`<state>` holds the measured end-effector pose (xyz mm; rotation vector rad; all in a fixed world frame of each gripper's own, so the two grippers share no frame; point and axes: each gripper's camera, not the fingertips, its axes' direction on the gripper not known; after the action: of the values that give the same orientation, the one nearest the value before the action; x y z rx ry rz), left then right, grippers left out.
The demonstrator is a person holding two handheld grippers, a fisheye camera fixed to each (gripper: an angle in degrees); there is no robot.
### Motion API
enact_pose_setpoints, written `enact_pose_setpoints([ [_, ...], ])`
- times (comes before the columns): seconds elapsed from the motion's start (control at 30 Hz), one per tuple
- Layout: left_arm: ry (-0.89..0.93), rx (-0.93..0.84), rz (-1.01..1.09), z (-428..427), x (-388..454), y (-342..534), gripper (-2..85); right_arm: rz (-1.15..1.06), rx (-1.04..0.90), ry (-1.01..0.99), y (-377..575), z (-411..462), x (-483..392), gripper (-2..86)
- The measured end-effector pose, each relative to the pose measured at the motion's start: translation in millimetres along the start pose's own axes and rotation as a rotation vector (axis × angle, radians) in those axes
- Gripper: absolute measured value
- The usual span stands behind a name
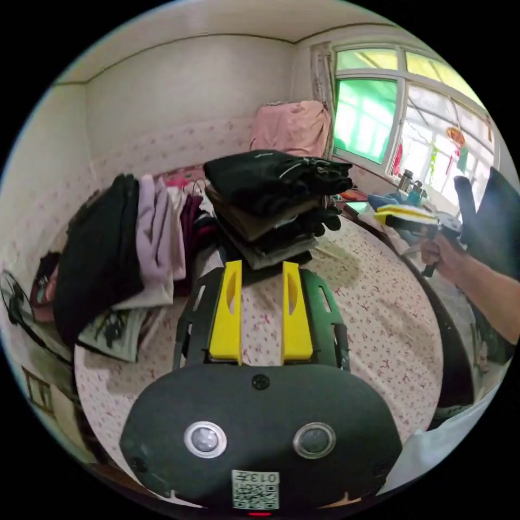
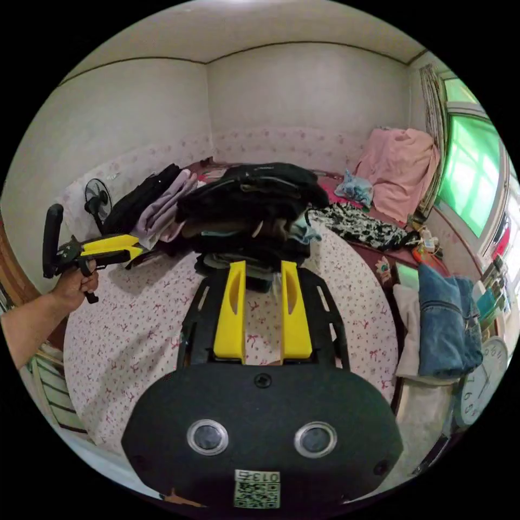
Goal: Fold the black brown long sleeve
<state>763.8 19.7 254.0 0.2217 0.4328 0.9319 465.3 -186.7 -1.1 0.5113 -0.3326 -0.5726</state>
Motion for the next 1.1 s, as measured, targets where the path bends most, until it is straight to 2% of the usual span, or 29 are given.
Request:
enact_pose_setpoints([
  [0.13,-0.096,0.006,0.120,-2.6,4.1,-31.4,13.7,-0.077,0.032,0.093,-42.1,20.2,-15.1,12.6],
  [0.23,-0.144,-0.051,0.162,5.4,-2.5,-45.8,13.2,-0.098,-0.034,0.106,-59.9,49.7,-14.4,12.5],
  [0.33,-0.088,-0.205,0.156,15.7,-21.6,-54.3,6.6,-0.132,-0.162,0.096,-66.7,78.5,-14.7,8.4],
  [0.4,-0.057,-0.217,0.136,4.0,-35.5,-54.9,4.4,-0.151,-0.168,0.130,-66.4,81.8,-15.0,5.5],
  [0.5,0.024,-0.111,0.058,-42.1,-64.5,-51.2,2.9,-0.056,-0.142,0.013,-70.5,69.3,1.7,4.0],
  [0.6,0.159,0.074,0.002,-109.1,-91.6,-42.0,2.1,0.005,0.017,-0.116,-69.3,28.7,12.8,3.2],
  [0.67,0.236,0.195,0.030,-153.3,-98.9,-31.4,1.9,0.011,0.203,-0.244,-60.9,-16.2,13.0,2.9],
  [0.73,0.310,0.271,0.073,-207.5,-100.2,-10.9,1.7,0.020,0.308,-0.336,-51.5,-47.9,10.5,2.7],
  [0.9,0.419,0.364,0.236,-301.7,-84.6,69.0,1.6,-0.091,0.502,-0.539,12.9,-111.2,-9.5,2.6],
  [0.97,0.509,0.380,0.249,-329.3,-84.4,105.5,1.6,-0.087,0.564,-0.699,61.9,-127.3,-7.6,2.6],
  [1.07,0.630,0.382,0.247,-362.1,-84.7,166.4,1.6,-0.068,0.542,-0.841,125.6,-132.1,-4.7,2.5],
  [1.1,0.671,0.329,0.227,-364.2,-85.0,189.0,1.6,-0.059,0.518,-0.851,138.5,-129.7,-5.1,2.6],
])
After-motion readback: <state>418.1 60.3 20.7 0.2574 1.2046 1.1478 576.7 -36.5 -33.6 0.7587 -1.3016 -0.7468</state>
